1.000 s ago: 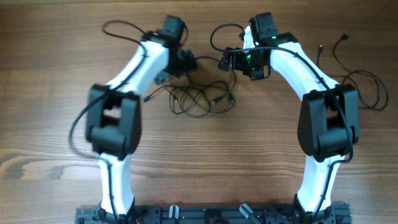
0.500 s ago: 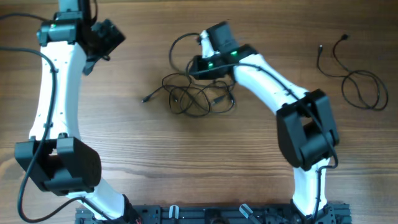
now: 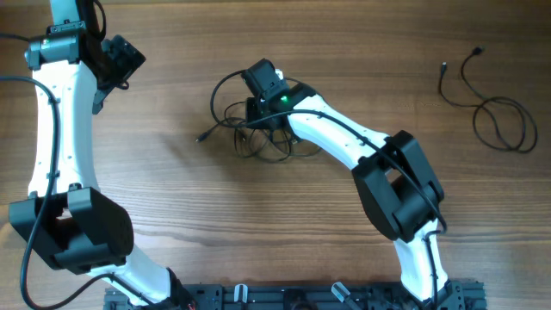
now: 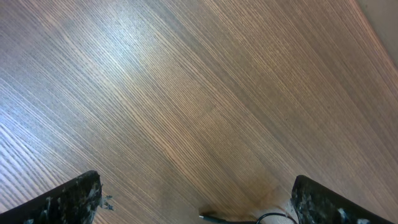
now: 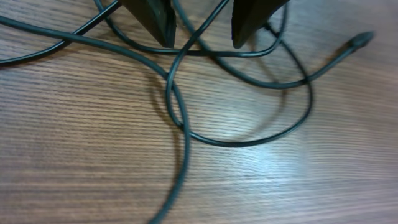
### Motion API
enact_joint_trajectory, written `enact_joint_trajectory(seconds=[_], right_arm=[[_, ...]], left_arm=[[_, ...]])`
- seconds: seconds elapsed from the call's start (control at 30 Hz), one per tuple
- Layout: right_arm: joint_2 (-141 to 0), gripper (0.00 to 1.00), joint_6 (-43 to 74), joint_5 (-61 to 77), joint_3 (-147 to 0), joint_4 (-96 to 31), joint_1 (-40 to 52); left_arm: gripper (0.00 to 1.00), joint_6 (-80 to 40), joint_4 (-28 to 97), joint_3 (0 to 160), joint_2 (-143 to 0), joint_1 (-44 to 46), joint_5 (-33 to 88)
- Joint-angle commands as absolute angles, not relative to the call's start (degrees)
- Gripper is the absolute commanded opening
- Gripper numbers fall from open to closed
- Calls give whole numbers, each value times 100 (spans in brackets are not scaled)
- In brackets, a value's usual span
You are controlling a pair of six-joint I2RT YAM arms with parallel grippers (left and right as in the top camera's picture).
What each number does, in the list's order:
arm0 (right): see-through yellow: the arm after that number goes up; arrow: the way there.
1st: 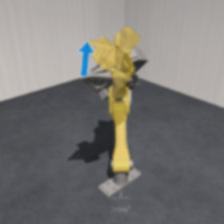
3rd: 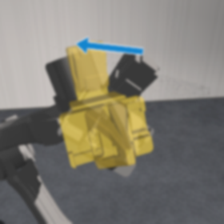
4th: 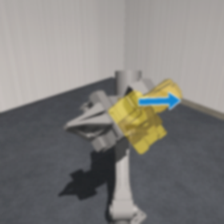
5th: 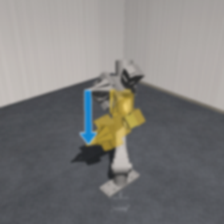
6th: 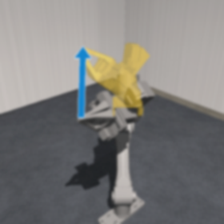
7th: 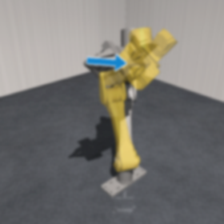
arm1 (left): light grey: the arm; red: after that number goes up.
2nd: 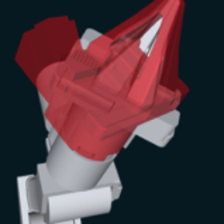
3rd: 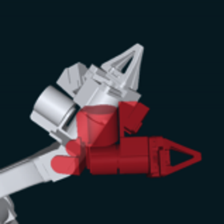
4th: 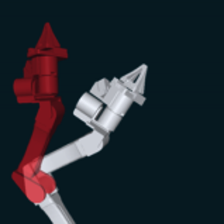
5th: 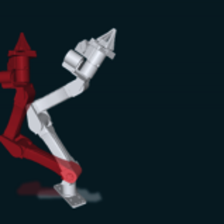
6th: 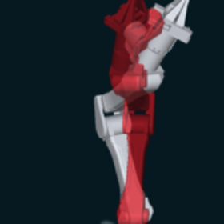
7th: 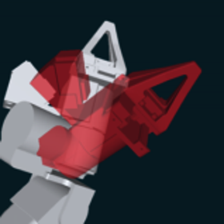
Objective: Untangle cables
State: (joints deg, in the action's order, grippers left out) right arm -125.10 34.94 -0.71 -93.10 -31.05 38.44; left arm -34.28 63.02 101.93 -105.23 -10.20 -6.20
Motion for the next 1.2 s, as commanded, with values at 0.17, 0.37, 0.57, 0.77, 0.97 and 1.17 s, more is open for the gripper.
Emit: enact_joint_trajectory(seconds=[0.17, 0.37, 0.57, 0.77, 0.97, 1.17], right_arm=[[-13093, 30, 4158, -366, -9325, -2982, 3839], [-13137, 22, 4156, -366, -9327, -2633, 3839], [-13137, 27, 4156, -307, -9330, -2397, 3839], [-13124, 7, 4154, 777, -9343, -2405, 3837], [-12182, 4, 2405, 696, -9592, -2279, 3653], [-10512, 4, 582, 1350, -9719, -1564, 3647]], left_arm=[[100, -3323, 6307, 10147, -10567, -1020, -716], [100, -3323, 6307, 10147, -10567, -1020, -716], [100, -3323, 6307, 10147, -10567, -1020, -716], [100, -3323, 6307, 10147, -10567, -1020, -716], [100, -3323, 6307, 10147, -10567, -1020, -716], [100, -3321, 6307, 10147, -10567, -1020, -716]])
